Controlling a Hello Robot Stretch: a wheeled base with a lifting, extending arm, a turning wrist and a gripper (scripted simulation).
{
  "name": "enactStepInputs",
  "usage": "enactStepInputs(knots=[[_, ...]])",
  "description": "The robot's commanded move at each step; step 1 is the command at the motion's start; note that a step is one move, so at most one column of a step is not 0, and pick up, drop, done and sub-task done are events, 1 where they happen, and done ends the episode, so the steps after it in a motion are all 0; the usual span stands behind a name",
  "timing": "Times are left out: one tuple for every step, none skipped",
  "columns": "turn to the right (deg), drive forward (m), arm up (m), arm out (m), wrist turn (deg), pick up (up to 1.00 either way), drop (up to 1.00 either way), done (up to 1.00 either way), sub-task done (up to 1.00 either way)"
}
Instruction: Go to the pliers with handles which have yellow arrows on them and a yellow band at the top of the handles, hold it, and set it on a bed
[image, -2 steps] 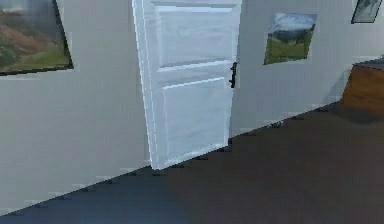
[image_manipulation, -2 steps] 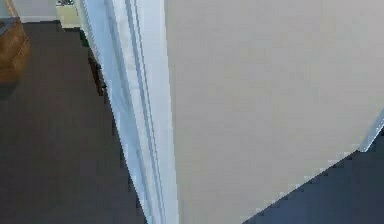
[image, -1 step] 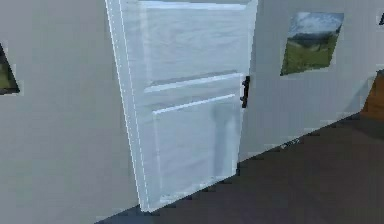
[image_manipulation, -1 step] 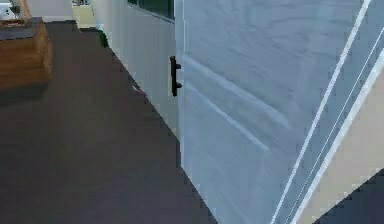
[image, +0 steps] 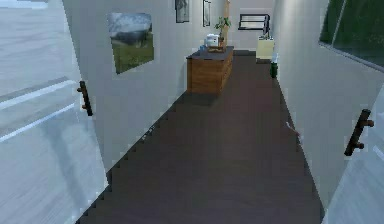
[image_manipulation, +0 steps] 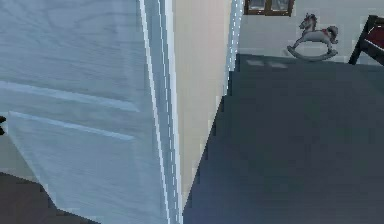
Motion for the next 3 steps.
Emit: enactStepInputs(knots=[[15.0, 0.00, 0.00, 0.00, 0.0, 0.00, 0.00, 0.00, 0.00], [0.0, 1.00, 0.00, 0.00, 0.0, 0.00, 0.00, 0.00, 0.00], [0.0, 1.00, 0.00, 0.00, 0.0, 0.00, 0.00, 0.00, 0.00]])
